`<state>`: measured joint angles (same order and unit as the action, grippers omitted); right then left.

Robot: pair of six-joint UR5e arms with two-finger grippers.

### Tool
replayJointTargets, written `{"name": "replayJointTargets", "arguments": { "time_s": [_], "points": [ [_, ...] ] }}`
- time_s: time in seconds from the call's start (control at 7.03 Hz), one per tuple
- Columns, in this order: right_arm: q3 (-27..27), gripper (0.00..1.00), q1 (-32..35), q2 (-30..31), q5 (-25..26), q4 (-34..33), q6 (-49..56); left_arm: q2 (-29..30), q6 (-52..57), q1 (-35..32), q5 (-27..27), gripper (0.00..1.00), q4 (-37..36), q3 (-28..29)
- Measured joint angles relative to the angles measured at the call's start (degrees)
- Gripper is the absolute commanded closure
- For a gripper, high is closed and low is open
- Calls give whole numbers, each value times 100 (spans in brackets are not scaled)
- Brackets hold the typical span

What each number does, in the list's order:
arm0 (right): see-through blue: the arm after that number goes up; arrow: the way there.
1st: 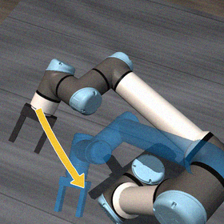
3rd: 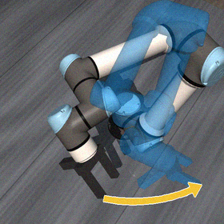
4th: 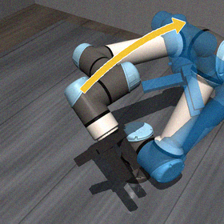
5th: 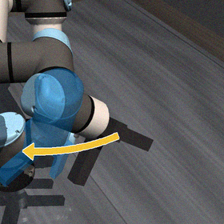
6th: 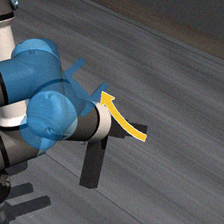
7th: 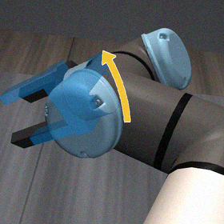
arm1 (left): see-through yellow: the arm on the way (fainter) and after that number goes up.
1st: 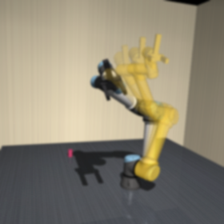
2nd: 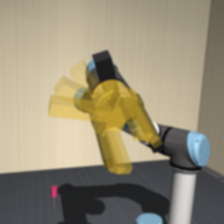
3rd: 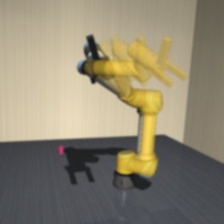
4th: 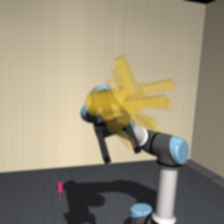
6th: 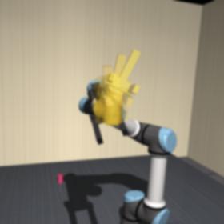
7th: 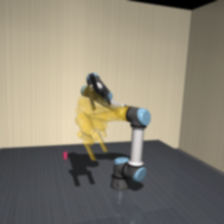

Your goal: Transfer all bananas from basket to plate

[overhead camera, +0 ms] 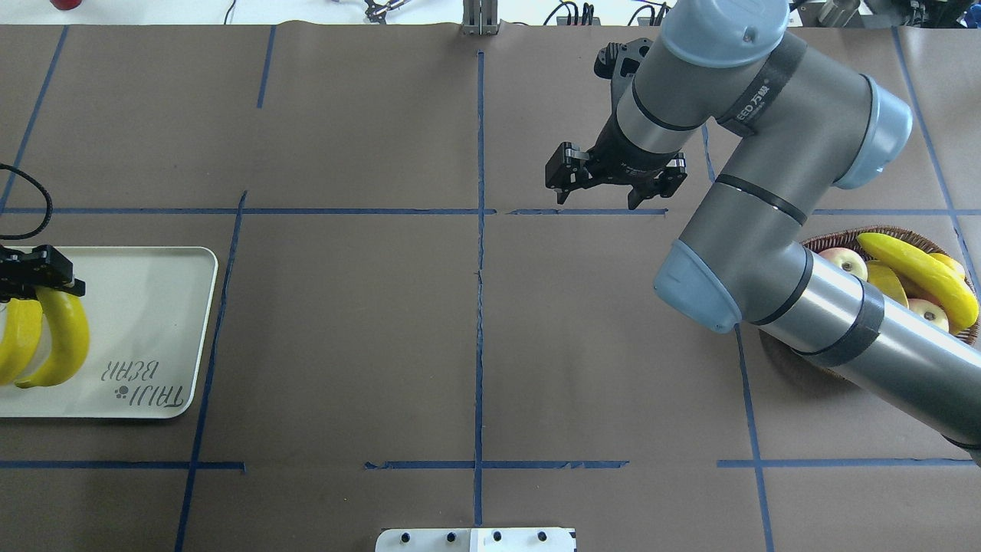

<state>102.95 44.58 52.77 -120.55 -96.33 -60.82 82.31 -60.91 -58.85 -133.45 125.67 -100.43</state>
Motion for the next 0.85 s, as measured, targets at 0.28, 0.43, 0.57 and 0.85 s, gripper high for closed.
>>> {"name": "replayJointTargets", "arguments": {
  "time_s": [0.28,0.43,0.57,0.85],
  "points": [
    [15,0,12,0,-9,-23,39,-171,251,12,9,94,7,74],
    [15,0,15,3,-4,-25,42,-218,308,20,11,93,10,103],
    [15,0,15,5,2,-26,43,-257,339,32,12,91,10,130],
    [20,0,15,11,1,-26,38,-254,358,52,12,68,22,234]
  ]
}}
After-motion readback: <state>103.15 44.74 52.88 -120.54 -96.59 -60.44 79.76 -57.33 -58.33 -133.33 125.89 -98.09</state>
